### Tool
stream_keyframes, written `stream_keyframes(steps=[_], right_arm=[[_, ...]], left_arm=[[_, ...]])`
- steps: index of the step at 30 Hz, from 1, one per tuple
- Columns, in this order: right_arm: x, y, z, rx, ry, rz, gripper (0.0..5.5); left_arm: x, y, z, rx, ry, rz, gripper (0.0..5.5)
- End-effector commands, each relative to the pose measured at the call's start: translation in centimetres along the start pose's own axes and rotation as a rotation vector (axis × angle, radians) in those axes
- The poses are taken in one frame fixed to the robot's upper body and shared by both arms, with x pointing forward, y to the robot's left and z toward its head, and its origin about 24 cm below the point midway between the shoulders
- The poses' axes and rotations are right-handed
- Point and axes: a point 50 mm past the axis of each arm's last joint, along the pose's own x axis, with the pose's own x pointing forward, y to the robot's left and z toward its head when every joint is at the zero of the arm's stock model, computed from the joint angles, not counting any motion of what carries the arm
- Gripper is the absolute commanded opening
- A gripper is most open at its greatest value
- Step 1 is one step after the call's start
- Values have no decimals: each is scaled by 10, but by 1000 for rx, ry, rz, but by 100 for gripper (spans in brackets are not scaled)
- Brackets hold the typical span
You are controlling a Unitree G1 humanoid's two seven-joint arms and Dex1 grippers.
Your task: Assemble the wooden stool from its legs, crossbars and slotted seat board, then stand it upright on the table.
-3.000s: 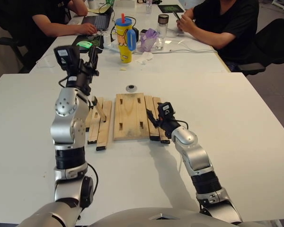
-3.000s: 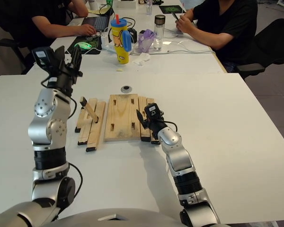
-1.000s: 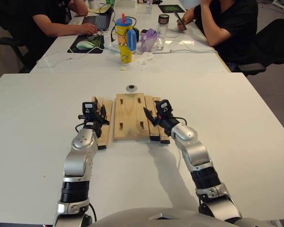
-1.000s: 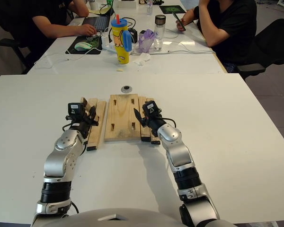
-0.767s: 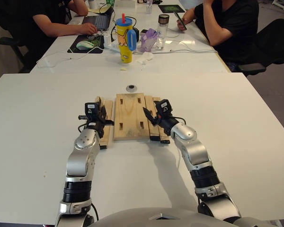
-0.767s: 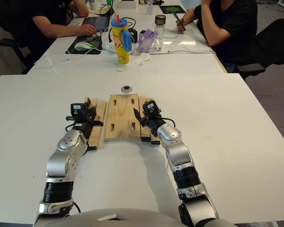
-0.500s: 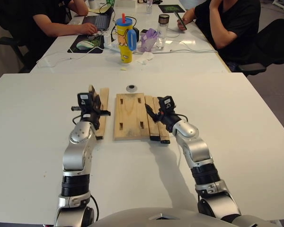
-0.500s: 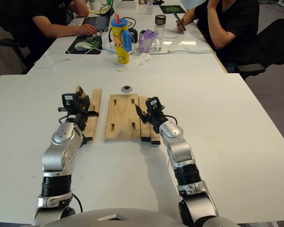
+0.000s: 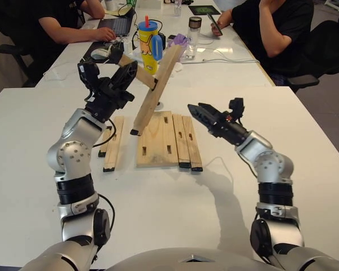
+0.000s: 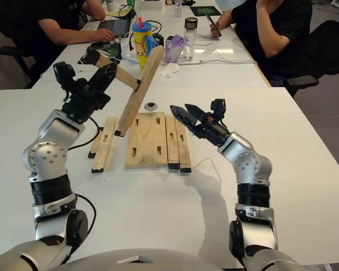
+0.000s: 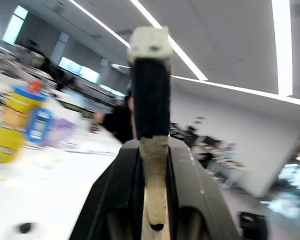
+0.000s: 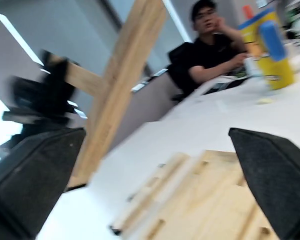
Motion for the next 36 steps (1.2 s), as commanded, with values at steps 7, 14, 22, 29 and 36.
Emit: stream_keyframes(steps=[7, 14, 22, 29, 36], right_arm=[[4, 28, 35, 194, -81, 261, 540], [14, 36, 35, 222, -75, 301, 540], [9, 46, 31, 258, -31, 376, 426], [11, 46, 28, 243, -27, 378, 308], [11, 42, 28, 226, -33, 355, 210]], left_arm=[[4, -3, 0, -286, 104, -261, 40], [7, -12, -13, -349, 200, -337, 40], [6, -15, -10, -359, 216, -360, 40], [4, -15, -11, -367, 232, -362, 40], [5, -18, -5, -361, 208, -383, 40]])
